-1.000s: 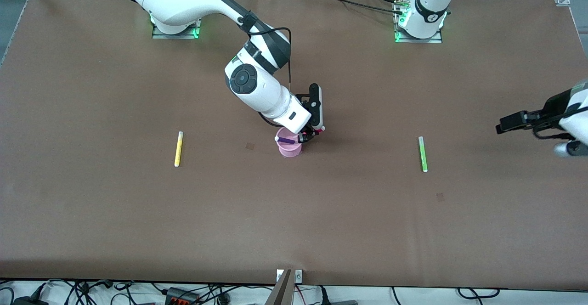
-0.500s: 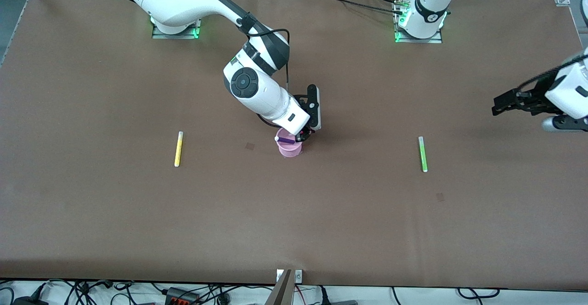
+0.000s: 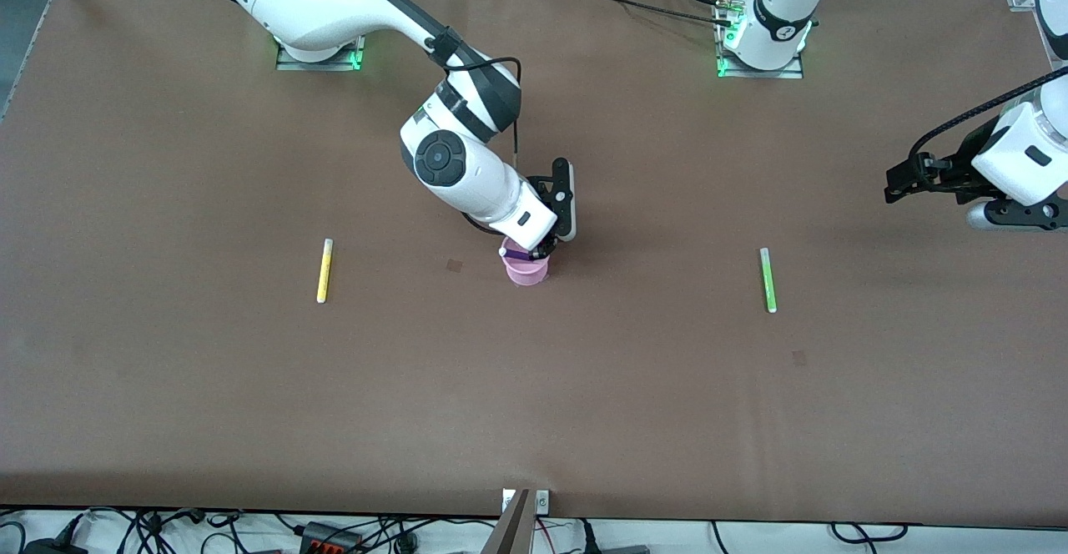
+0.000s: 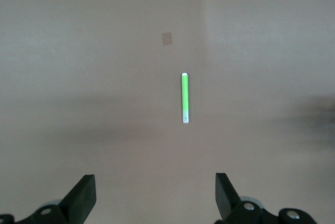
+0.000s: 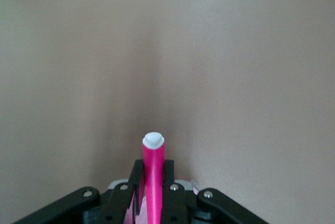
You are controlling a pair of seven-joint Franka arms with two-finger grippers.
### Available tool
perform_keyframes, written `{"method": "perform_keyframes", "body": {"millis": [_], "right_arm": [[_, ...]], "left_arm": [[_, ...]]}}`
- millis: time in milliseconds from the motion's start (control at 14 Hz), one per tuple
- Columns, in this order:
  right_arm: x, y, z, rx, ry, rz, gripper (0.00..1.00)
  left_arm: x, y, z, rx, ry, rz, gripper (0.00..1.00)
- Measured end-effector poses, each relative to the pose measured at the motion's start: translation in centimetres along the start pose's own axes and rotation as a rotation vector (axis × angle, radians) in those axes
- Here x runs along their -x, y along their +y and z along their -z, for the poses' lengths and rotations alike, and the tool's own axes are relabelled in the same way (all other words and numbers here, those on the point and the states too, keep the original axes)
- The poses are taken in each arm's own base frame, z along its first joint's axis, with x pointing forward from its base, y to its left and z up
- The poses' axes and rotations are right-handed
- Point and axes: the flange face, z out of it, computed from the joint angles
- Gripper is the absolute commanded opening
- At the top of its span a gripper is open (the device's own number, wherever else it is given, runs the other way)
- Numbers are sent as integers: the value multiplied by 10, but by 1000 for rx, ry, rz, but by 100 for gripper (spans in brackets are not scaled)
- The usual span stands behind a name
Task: Organize pens into pink holder with both arms
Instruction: 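Push the pink pen down into the pink cup with the right gripper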
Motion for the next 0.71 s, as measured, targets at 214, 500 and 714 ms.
{"method": "perform_keyframes", "body": {"millis": [214,500,714], "right_arm": [[2,2,1,2,0,-4,0],[2,2,1,2,0,1,1],[2,2,1,2,0,1,1]], "left_arm": [[1,1,-1,0,-10,-2,100],[1,3,-1,0,-12,-5,100],[1,4,-1,0,-12,-8,100]]}}
